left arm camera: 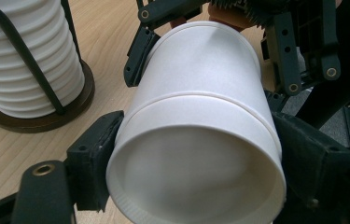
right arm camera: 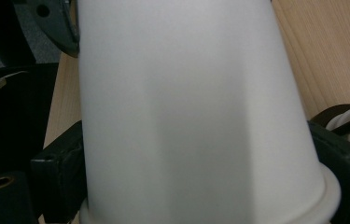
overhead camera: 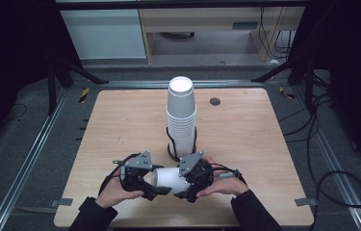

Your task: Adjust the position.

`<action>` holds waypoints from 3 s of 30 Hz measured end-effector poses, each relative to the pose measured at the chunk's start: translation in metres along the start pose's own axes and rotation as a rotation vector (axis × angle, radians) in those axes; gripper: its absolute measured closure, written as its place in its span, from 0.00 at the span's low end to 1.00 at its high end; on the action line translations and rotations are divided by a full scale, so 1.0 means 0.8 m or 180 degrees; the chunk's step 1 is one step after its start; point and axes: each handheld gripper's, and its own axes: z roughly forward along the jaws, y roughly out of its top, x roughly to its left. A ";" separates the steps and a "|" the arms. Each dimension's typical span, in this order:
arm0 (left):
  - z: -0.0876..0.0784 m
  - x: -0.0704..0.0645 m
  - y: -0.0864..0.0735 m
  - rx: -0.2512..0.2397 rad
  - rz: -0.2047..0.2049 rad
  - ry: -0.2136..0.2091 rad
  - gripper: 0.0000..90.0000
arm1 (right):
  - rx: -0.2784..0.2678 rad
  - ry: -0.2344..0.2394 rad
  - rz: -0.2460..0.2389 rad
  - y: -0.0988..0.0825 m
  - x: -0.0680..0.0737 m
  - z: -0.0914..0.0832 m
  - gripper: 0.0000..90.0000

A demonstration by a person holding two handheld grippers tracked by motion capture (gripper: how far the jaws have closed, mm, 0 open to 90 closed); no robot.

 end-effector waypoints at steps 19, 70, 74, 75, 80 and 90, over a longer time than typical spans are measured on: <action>-0.004 -0.001 0.000 -0.0050 0.0039 -0.0015 0.25 | -0.0082 0.0005 -0.0003 -0.001 0.000 -0.002 0.07; -0.042 -0.003 0.005 -0.1061 0.0040 -0.0239 0.25 | -0.1149 0.0435 0.0513 -0.006 -0.016 -0.047 0.05; -0.036 -0.006 0.006 -0.1037 0.0072 -0.0298 0.25 | -0.1191 0.0502 0.0489 -0.003 -0.014 -0.046 0.05; -0.034 -0.006 0.006 -0.1021 0.0078 -0.0303 0.25 | -0.1188 0.0509 0.0481 -0.002 -0.013 -0.045 0.05; -0.029 -0.008 0.006 -0.0975 0.0093 -0.0310 0.25 | -0.1173 0.0530 0.0448 -0.002 -0.011 -0.042 0.07; -0.026 -0.005 0.005 -0.0942 0.0064 -0.0329 0.24 | -0.1124 0.0548 0.0431 -0.005 -0.013 -0.040 0.09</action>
